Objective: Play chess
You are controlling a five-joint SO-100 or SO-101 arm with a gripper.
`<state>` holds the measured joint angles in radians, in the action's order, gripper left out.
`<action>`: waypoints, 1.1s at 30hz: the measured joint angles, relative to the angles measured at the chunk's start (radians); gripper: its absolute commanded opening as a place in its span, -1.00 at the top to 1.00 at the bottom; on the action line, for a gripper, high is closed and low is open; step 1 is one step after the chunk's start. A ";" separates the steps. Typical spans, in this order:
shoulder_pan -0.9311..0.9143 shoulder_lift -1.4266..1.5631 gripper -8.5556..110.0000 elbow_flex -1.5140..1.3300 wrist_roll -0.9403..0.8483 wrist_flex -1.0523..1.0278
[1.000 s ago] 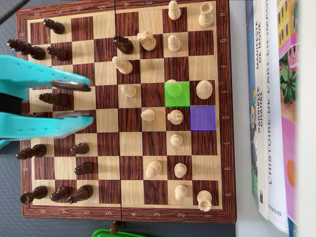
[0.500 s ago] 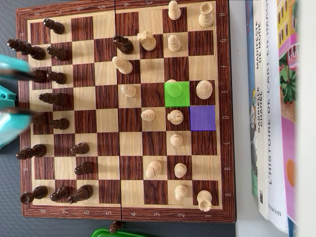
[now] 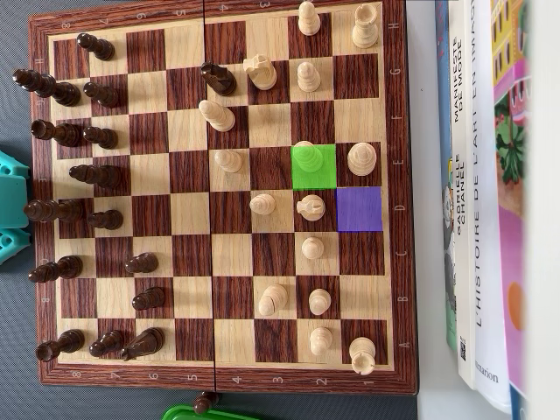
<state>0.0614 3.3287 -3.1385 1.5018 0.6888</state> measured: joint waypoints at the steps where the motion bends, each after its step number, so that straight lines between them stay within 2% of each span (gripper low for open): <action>1: 0.000 0.000 0.62 0.000 0.000 0.032; 22: -0.002 0.025 0.62 0.000 0.000 0.715; 33: -0.002 0.029 0.62 0.000 0.000 0.957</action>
<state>0.0598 3.3579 -3.1385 1.5018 1.6460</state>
